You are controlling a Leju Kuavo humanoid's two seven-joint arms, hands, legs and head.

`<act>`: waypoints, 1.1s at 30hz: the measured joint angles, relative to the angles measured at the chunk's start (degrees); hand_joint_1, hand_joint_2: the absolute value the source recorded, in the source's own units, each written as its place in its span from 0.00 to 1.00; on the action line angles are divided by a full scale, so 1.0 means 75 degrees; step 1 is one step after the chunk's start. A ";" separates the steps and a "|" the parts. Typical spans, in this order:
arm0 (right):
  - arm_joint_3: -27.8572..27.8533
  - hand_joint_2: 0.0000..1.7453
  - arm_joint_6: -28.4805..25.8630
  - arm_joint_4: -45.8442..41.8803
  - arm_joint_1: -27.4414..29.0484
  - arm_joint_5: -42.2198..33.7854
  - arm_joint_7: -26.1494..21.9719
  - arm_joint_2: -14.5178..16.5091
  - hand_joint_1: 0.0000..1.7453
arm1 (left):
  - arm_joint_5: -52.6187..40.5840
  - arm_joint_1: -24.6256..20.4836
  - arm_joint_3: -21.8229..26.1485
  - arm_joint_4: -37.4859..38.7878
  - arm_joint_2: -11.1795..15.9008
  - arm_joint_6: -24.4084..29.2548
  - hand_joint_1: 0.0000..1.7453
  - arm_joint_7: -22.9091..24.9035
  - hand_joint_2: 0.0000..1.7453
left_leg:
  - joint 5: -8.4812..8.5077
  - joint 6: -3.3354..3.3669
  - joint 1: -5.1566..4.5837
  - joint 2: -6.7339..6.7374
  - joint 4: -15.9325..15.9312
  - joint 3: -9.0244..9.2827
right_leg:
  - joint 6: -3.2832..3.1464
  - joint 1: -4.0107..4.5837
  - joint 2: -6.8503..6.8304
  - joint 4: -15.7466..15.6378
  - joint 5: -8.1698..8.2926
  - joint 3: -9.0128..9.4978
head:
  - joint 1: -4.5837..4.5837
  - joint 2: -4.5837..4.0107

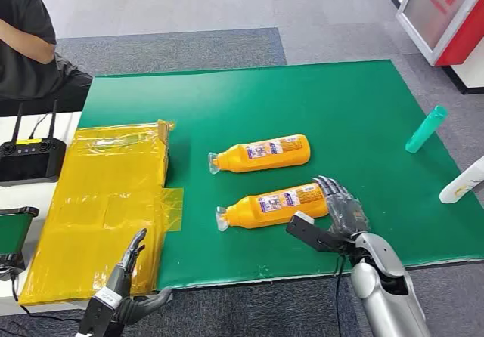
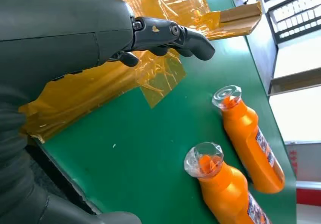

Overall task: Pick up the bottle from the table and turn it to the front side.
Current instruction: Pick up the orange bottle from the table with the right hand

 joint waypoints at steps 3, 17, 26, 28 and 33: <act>0.0042 1.00 0.0009 0.0262 -0.0198 0.0050 0.0014 0.0000 0.00 | 0.0064 -0.0043 -0.0064 0.0064 0.0021 0.0049 0.00 -0.0037 1.00 | 0.0002 0.0000 0.0000 0.0000 0.0000 -0.0001 | -0.0001 0.0000 0.0000 0.0000 0.0002 0.0000 | -0.0001 0.0000; 0.0412 1.00 0.0516 0.0845 -0.1503 0.0372 0.0407 -0.0009 0.00 | 0.0513 -0.0540 -0.0540 0.0222 0.0160 0.0406 0.00 -0.0138 1.00 | 0.0019 0.0002 -0.0001 0.0000 0.0000 -0.0005 | 0.0010 -0.0001 0.0000 0.0001 0.0018 -0.0004 | -0.0001 0.0000; 0.0511 1.00 0.0567 0.1024 -0.1621 0.0385 0.0403 -0.0009 0.00 | 0.0500 -0.0559 -0.0557 0.0280 0.0189 0.0408 0.00 -0.0140 1.00 | 0.0019 0.0002 -0.0001 0.0000 0.0000 -0.0005 | 0.0010 -0.0001 0.0001 0.0001 0.0019 -0.0004 | 0.0000 0.0000; 0.0578 1.00 0.0671 0.1160 -0.1719 0.0359 0.0385 -0.0012 0.00 | 0.0504 -0.0572 -0.0583 0.0294 0.0194 0.0426 0.00 -0.0140 1.00 | 0.0020 0.0001 -0.0001 0.0000 0.0000 -0.0003 | 0.0009 -0.0001 0.0002 0.0001 0.0020 -0.0003 | 0.0000 0.0000; 0.0866 1.00 0.1097 0.1680 -0.2033 0.0033 0.0280 -0.0140 0.00 | 0.0627 -0.0601 -0.0662 0.0347 0.0242 0.0564 0.00 -0.0140 1.00 | 0.0026 0.0005 -0.0001 -0.0001 0.0000 -0.0003 | 0.0012 -0.0001 0.0000 0.0001 0.0025 -0.0002 | 0.0001 0.0000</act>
